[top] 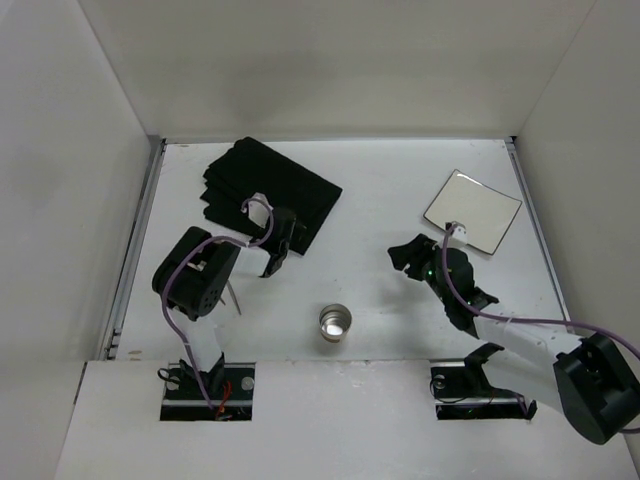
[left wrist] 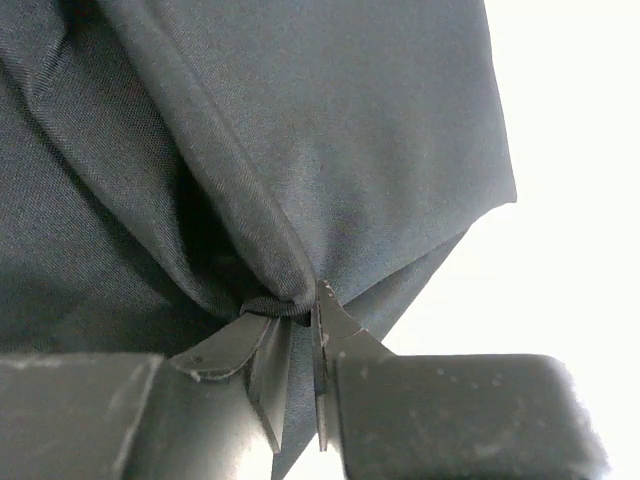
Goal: Set the dinner table for one person
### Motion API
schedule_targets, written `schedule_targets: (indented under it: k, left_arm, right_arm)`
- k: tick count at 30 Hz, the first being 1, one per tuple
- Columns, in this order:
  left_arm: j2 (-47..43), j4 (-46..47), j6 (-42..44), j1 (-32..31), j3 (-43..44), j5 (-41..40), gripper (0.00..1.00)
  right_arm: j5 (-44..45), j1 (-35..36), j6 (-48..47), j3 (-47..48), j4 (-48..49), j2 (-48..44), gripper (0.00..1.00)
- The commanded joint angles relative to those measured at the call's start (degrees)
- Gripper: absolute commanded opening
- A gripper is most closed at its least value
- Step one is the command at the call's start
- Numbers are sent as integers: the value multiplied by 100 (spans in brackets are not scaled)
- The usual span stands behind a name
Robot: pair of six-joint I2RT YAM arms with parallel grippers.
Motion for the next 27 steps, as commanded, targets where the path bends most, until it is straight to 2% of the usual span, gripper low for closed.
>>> schedule_targets:
  k: [1,5,10,11,13,14,15,17,19,21,22,24,27]
  left_arm:
    - [-451,173,41,-75,-671,592,9]
    - [-1110,245,331,-101,-1393,873,9]
    - [-2093,-27,831,12,-2070,1199,14]
    - [-2322,-193,919,74,-2132,1165,18]
    - [-3033,-694,1226,249,-2229,1042,38]
    - [-3297,-879,1367,285,-2238,989,47]
    - [-3674,-1107,1525,311,-2221,936,57]
    - [-4264,-1537,1719,338,-2142,840,65]
    - [-4827,-1890,1808,347,-2132,656,66]
    - [-5188,-1996,1729,408,-2298,331,65]
    - [-5294,-2049,1668,469,-2404,181,65]
    - [-5313,-2128,1501,636,-2527,145,62]
    - [-5032,-2050,1369,891,-2589,302,46]
  right_arm:
    - [11,-67,-59,155,269,89,65]
    - [81,-32,-77,269,304,335,70]
    - [20,398,-95,681,216,792,63]
    - [20,512,-95,795,172,871,57]
    - [2,732,-156,1155,-29,1073,43]
    - [2,846,-261,1383,-187,1204,39]
    - [2,917,-375,1629,-362,1353,39]
    - [20,1005,-551,2156,-705,1748,41]
    - [-6,979,-665,2683,-873,2292,51]
    - [11,918,-666,3158,-1049,2846,70]
    - [37,839,-631,3352,-1128,3101,73]
    - [20,768,-465,3748,-1295,3611,74]
    - [55,698,-218,4205,-1453,4210,71]
